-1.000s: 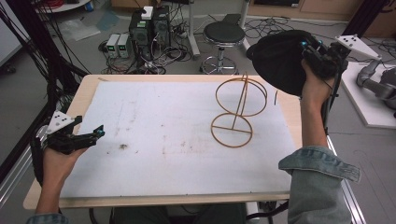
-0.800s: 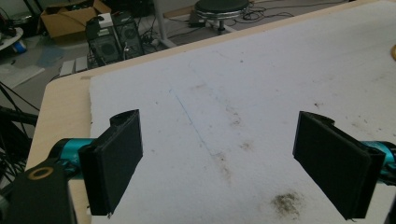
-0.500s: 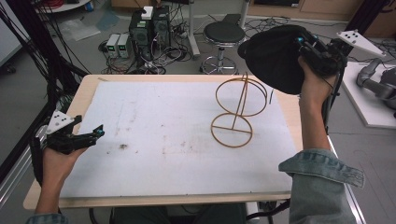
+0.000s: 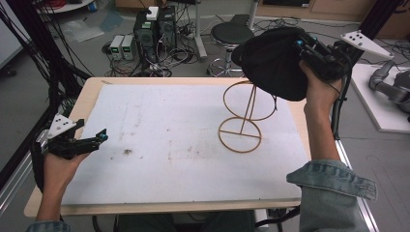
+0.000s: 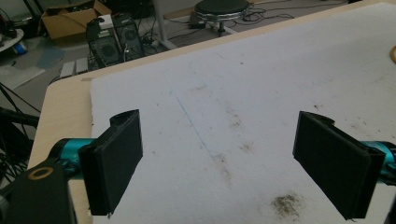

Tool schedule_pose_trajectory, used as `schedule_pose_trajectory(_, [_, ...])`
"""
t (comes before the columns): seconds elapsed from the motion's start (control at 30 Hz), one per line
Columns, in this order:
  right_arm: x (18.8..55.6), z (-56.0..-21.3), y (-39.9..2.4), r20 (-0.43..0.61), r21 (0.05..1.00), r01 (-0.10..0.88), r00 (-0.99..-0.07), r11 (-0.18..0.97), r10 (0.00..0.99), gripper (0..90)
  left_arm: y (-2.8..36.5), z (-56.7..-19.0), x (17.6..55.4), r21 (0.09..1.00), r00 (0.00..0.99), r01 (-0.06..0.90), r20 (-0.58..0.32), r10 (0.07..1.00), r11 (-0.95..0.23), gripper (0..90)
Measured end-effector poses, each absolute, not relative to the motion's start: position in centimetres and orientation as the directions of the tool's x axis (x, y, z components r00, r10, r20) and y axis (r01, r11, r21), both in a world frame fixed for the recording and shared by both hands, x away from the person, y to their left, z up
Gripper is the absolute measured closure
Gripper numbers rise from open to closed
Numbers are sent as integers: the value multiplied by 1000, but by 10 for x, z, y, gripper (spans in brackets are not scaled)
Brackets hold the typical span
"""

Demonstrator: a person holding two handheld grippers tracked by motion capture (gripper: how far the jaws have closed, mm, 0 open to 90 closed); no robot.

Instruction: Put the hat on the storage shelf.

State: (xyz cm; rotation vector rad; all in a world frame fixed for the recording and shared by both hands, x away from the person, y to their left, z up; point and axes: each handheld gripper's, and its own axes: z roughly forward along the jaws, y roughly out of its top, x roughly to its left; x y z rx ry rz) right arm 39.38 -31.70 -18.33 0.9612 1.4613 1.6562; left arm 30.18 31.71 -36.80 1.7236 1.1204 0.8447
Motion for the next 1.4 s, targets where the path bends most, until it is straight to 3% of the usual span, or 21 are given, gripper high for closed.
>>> schedule_pose_trajectory(1.4, [378,-231,-282,78,996,76,-596,-40,800,691,316,-368,303,925,367,324,72,928,-200,162])
